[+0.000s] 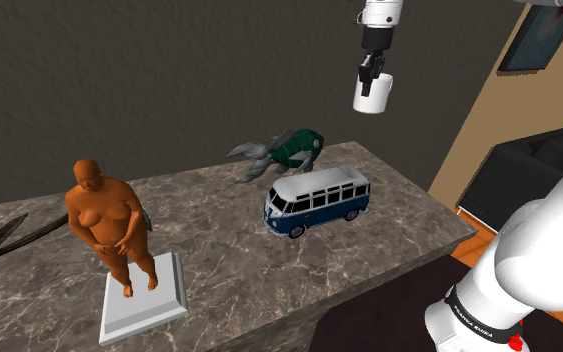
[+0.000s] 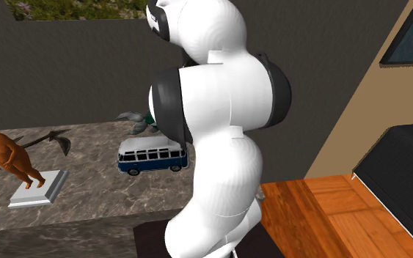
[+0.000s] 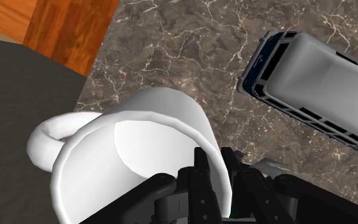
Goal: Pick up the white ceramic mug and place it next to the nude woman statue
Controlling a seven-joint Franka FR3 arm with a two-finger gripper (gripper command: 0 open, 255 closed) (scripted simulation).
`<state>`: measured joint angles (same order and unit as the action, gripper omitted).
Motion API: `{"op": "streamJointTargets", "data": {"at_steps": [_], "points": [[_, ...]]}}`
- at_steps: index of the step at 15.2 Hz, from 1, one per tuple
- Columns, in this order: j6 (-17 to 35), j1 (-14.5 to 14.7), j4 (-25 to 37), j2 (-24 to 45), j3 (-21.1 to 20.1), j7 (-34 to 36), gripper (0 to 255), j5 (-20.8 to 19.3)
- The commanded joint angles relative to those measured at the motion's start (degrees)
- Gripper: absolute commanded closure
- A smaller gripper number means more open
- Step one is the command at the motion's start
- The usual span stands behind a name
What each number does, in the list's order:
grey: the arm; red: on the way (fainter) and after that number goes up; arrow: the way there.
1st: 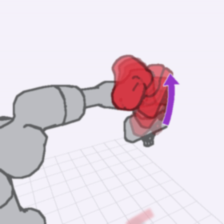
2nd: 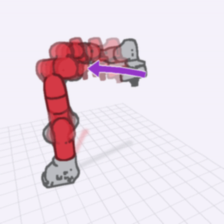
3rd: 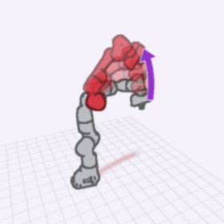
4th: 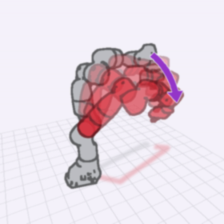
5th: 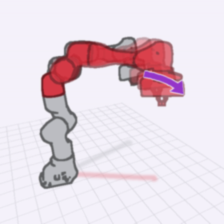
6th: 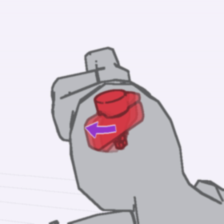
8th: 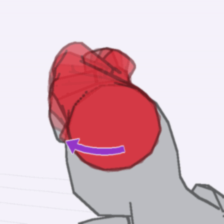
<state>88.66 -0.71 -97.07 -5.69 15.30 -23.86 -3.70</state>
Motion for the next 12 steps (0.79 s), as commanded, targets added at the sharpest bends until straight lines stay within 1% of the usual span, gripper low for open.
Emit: {"op": "streamJointTargets", "data": {"at_steps": [1, 12], "points": [[-1.87, 0.00, 2.35, 0.48, 0.02, -0.16, 255, 0.11], [-11.28, -0.20, 15.21, 4.03, 0.36, -1.20, 255, 0.95]]}}
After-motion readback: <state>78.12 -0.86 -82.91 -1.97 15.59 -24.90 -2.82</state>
